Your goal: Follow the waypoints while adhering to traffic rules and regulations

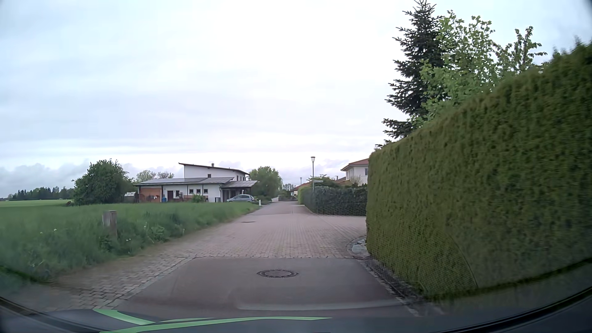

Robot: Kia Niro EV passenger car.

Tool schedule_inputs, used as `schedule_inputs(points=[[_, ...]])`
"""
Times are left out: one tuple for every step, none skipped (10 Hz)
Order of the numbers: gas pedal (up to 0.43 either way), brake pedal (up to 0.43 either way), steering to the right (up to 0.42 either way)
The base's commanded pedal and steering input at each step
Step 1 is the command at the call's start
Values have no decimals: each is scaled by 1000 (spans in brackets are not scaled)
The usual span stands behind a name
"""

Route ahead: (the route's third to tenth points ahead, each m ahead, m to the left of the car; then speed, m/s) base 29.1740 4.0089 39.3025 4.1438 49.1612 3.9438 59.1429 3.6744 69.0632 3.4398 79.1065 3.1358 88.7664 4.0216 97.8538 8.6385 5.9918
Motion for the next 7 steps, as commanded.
schedule_inputs(points=[[0,55,-1],[0,79,-1],[0,98,-1],[0,116,-1],[0,122,-2],[0,122,-3],[0,128,-5]])
